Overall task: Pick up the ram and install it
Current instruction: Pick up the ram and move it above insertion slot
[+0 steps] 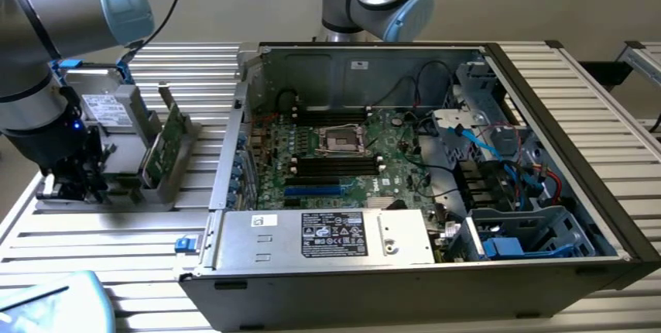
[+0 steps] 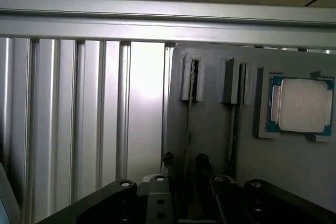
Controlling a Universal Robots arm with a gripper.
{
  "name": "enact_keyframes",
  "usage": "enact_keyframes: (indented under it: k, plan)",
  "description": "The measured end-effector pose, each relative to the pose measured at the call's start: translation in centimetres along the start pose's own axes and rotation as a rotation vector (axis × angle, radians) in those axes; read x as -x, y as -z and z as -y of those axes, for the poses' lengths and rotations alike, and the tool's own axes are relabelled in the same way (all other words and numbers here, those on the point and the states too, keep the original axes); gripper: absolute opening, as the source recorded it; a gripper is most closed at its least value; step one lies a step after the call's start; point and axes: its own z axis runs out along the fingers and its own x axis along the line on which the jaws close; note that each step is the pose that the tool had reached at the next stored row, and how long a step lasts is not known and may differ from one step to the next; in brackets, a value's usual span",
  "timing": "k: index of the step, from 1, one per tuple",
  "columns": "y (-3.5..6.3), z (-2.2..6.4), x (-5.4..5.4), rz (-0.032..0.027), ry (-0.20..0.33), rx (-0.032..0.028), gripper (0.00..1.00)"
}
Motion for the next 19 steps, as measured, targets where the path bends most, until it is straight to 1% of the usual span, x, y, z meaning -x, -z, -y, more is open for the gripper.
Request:
enact_keyframes:
  k: [4, 15, 16, 17, 19]
  plan:
    - [-0.11, 0.01, -0.01, -0.0001, 0.000, 0.0014, 0.31]
    - [-0.14, 0.02, -0.01, 0.0000, 0.000, 0.0013, 0.31]
    - [-0.14, 0.02, -0.01, 0.0000, 0.000, 0.0013, 0.29]
    - [-0.14, 0.02, -0.01, 0.0000, 0.000, 0.0012, 0.29]
    - [-0.14, 0.02, -0.01, 0.0001, 0.000, 0.0013, 0.16]
